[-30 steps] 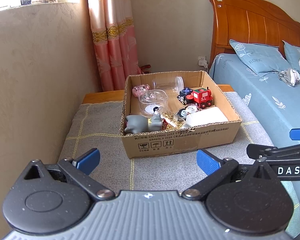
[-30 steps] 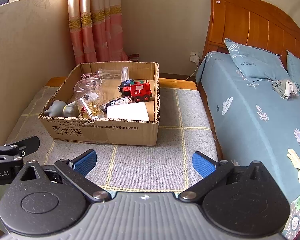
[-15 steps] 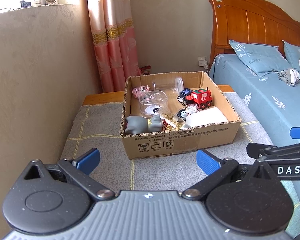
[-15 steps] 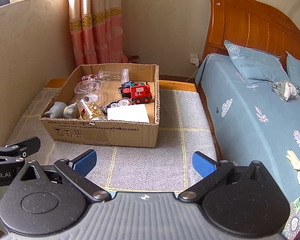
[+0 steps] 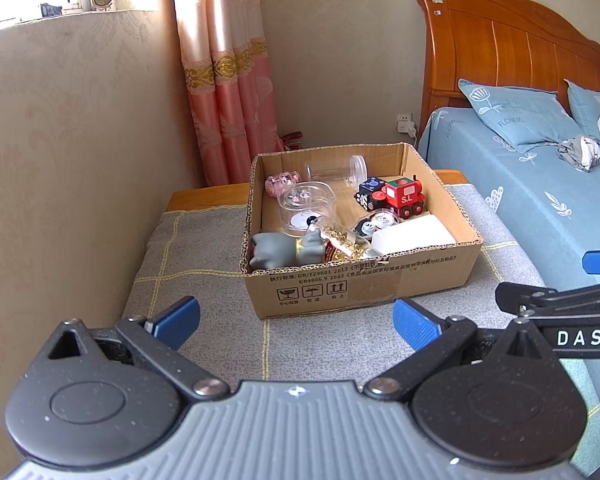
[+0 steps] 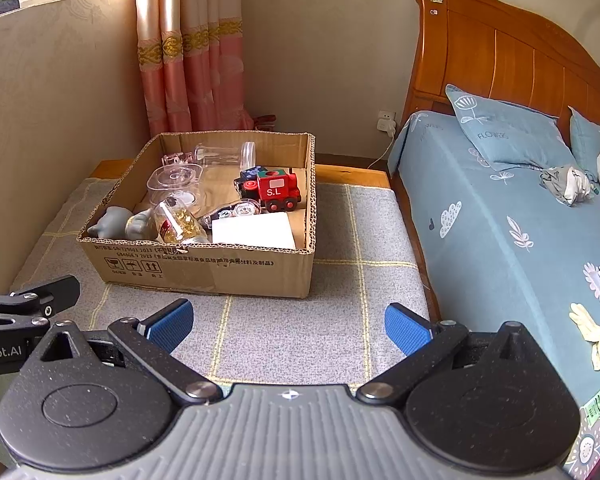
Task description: Organize rigid objects
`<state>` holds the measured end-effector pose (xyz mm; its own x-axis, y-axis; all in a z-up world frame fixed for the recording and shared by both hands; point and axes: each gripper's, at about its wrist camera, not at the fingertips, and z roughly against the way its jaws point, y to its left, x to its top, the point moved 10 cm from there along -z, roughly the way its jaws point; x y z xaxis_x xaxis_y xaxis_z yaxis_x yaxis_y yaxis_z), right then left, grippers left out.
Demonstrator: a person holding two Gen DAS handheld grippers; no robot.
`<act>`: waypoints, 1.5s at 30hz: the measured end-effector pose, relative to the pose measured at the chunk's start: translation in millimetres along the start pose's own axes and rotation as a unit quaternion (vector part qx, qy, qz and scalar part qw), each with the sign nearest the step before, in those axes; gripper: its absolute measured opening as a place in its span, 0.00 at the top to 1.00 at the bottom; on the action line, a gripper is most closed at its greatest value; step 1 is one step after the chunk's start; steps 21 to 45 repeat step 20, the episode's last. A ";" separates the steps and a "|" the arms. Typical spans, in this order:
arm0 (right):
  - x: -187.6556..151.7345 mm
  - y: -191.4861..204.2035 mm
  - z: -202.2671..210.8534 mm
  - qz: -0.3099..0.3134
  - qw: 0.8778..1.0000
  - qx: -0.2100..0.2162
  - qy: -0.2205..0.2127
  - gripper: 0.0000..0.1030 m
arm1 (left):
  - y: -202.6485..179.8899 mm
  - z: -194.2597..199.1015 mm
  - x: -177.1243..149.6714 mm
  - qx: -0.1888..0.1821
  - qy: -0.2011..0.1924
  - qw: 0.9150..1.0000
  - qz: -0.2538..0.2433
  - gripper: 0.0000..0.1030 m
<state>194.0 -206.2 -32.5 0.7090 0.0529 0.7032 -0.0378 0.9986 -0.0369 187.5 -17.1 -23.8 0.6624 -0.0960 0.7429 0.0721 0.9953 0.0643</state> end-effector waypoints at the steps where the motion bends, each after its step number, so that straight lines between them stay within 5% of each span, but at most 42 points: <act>1: 0.0 -0.1 0.0 0.000 1.000 0.000 0.000 0.00 | 0.1 0.1 0.0 0.000 0.000 1.000 0.000 0.01; 45: 0.9 -1.3 2.4 0.001 1.000 -0.001 -0.004 0.00 | 1.0 0.7 1.0 0.000 -0.001 1.000 -0.001 0.01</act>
